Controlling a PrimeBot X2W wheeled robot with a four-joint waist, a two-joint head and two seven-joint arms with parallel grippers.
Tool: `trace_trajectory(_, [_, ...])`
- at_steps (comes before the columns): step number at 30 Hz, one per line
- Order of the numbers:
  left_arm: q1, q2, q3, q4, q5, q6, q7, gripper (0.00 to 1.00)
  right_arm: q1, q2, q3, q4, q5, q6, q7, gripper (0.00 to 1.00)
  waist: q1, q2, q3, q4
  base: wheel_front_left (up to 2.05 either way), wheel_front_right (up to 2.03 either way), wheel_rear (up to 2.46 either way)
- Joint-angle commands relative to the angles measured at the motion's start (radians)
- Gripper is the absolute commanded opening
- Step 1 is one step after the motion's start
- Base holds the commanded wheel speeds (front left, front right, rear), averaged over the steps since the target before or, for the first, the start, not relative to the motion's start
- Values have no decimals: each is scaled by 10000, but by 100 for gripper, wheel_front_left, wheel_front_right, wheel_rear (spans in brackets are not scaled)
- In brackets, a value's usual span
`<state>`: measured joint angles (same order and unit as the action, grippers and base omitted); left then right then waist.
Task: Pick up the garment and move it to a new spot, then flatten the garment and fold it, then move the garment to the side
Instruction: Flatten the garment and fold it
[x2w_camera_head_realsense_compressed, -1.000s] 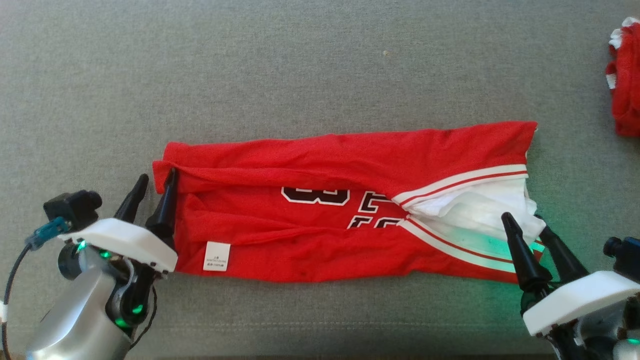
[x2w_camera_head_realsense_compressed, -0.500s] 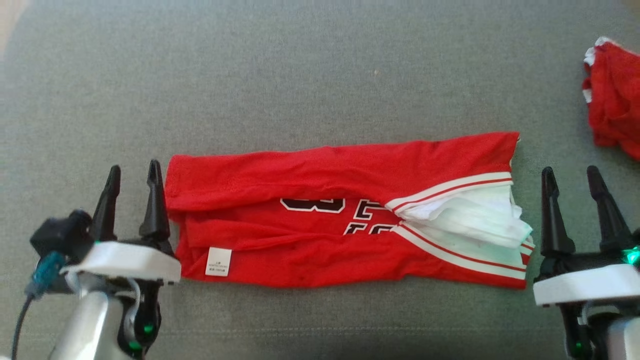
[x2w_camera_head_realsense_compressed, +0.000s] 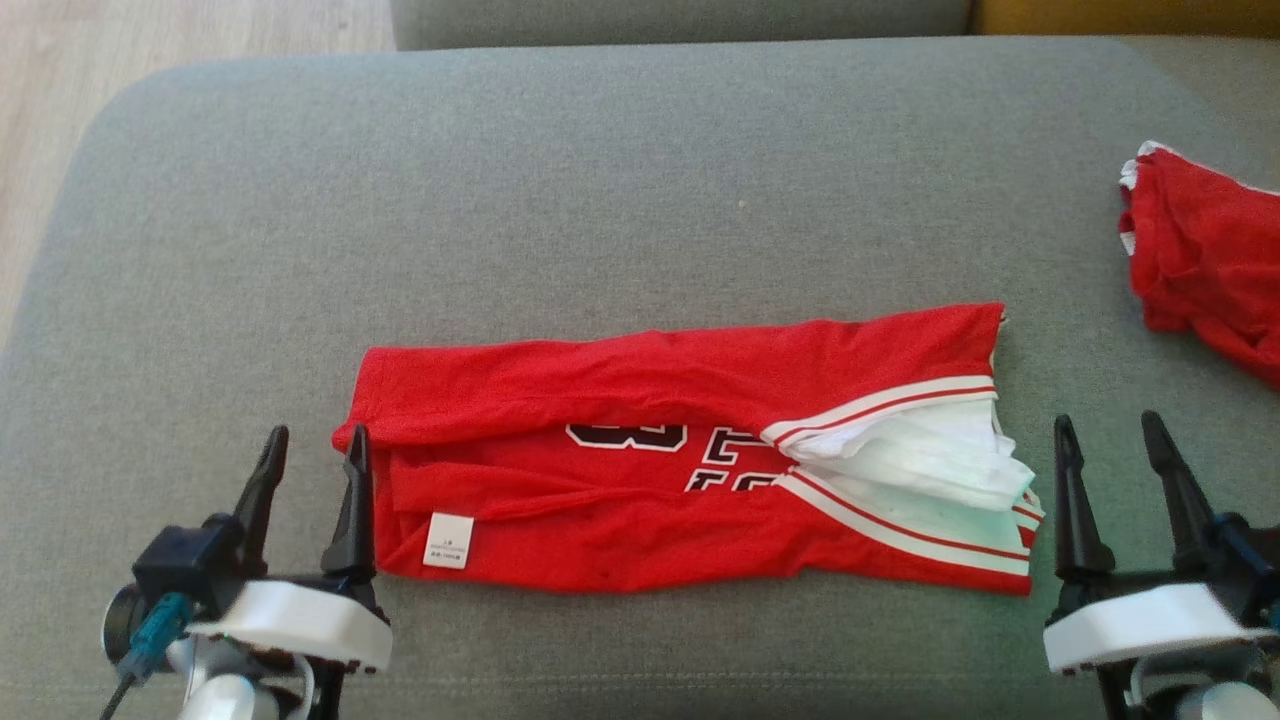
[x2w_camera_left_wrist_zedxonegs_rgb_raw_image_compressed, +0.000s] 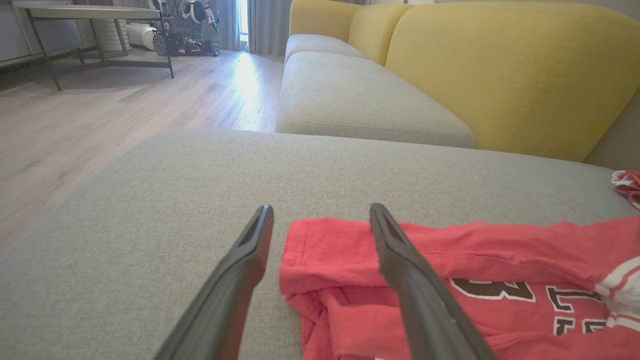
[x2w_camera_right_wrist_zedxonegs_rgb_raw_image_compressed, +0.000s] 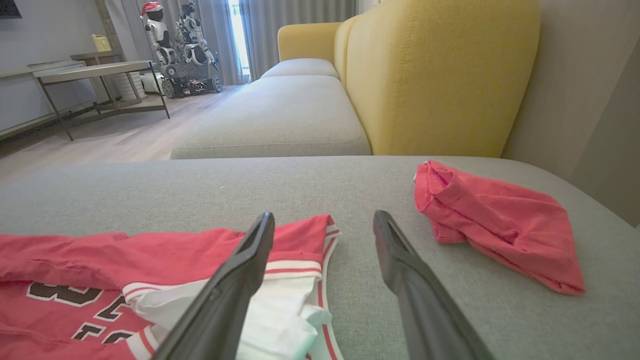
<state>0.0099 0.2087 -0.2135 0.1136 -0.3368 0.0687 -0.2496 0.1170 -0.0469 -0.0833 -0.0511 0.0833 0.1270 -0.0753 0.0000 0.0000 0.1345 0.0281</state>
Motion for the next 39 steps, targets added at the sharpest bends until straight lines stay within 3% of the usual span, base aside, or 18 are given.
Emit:
trace_trajectory(1, [-262, 54, 370, -242, 86, -66, -121, 100, -99, -62, 158, -278, -35, 37, -90, 100, 0, 0, -77, -10, 0, 0, 0])
trace_trajectory(21, [-505, -116, 348, -293, 463, -307, -122, 100, -289, -125, -118, 240, 189, 37, 462, 100, 0, 0, 102, 197, 0, 0, 0])
trace_trajectory(32, [-1391, -415, 36, -223, 713, -681, -122, 100, -1578, -1222, 563, 1380, 620, 37, 3034, 100, 0, 0, 1044, 837, 0, 0, 0])
trace_trajectory(39, [-1719, -521, -36, -76, 932, -943, -122, 100, -1513, -1337, 438, 1267, 716, 37, 4944, 100, 0, 0, 1292, 938, 0, 0, 0])
